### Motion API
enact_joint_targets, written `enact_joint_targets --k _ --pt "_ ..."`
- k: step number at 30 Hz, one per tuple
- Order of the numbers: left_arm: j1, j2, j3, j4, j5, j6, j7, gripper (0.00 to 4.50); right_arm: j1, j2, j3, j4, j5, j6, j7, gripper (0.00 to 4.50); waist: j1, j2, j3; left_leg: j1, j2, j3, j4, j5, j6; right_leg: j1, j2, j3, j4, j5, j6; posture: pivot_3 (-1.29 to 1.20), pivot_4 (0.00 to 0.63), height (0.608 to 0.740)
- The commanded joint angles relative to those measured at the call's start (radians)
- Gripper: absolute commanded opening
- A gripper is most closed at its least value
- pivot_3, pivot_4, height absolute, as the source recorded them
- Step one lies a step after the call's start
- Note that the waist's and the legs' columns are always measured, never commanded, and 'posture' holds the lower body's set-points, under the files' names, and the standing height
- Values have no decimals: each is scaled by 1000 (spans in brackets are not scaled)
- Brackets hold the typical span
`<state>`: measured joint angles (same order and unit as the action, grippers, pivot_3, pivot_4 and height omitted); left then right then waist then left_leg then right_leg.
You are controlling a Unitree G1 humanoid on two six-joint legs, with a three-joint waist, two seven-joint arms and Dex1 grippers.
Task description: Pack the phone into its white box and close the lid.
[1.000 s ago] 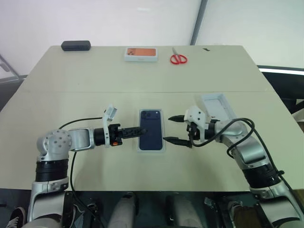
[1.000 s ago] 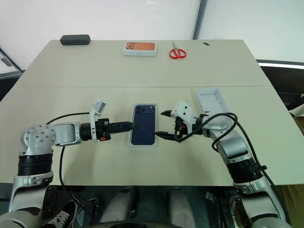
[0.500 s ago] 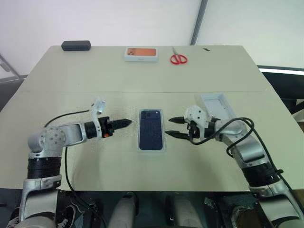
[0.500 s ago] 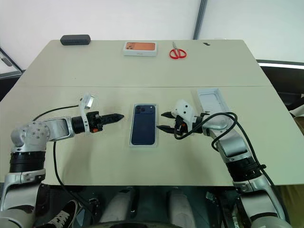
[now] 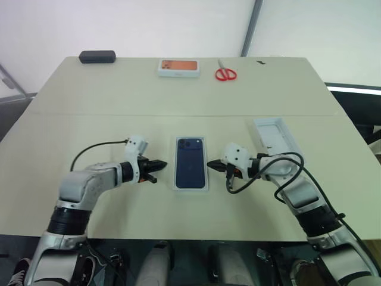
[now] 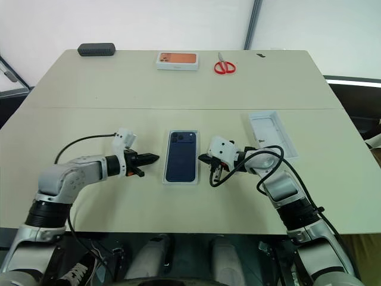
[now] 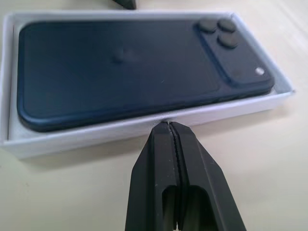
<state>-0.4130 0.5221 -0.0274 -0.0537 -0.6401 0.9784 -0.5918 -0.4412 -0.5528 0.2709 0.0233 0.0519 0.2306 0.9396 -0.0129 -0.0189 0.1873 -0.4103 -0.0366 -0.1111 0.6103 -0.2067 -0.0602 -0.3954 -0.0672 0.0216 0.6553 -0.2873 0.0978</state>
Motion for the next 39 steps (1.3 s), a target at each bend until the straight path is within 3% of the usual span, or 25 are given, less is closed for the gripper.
enact_joint_targets --k 1,22,39 --pt "-13 -45 -47 -17 20 1 -7 0 -9 -8 -1 -6 -14 -26 5 25 0 0 0 0 0 0 0 0 0 0 0 0 0 0 0 0 150 740" --pt "-232 -356 -177 210 204 -118 -62 0 -20 -115 -75 130 -61 -141 35 25 18 0 0 0 -2 1 3 0 1 5 1 -4 -3 0 1 0 150 740" --pt "-252 -293 -124 281 273 -179 -118 0 -14 -122 -82 117 -66 -139 50 25 16 0 0 0 -2 1 3 0 1 5 1 -4 -3 1 1 0 150 740"
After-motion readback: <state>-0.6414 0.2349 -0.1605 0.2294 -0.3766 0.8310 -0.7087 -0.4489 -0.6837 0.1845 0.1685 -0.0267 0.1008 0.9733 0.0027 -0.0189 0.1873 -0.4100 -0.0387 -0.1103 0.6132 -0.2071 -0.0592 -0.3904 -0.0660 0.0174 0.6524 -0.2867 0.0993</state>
